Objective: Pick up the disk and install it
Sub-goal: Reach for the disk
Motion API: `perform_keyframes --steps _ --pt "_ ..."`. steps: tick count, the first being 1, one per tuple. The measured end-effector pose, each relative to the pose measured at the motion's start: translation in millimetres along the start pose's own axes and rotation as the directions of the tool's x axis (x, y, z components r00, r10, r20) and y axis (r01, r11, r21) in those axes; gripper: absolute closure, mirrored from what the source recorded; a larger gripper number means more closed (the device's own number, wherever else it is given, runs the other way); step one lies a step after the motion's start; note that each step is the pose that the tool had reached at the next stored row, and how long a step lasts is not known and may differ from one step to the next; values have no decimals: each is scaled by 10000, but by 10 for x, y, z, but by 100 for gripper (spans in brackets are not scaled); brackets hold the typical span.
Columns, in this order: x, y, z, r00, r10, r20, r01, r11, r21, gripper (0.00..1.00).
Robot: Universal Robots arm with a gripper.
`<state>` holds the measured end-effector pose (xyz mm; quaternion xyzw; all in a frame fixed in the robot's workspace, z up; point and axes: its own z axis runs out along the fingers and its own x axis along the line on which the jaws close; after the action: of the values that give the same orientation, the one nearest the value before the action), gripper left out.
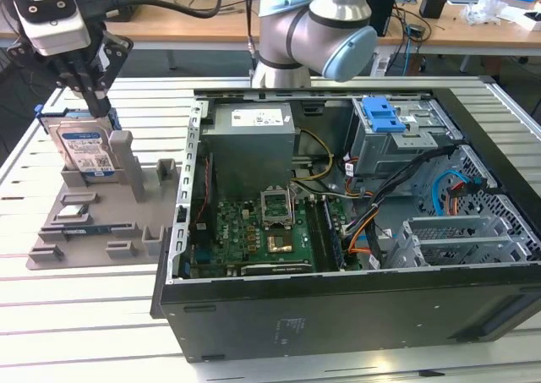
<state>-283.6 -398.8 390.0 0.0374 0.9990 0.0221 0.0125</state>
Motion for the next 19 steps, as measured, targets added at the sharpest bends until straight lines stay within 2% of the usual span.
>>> perform_keyframes --steps 19 --pt "170 -13 0 10000 -1 -1 1 10000 0 90"
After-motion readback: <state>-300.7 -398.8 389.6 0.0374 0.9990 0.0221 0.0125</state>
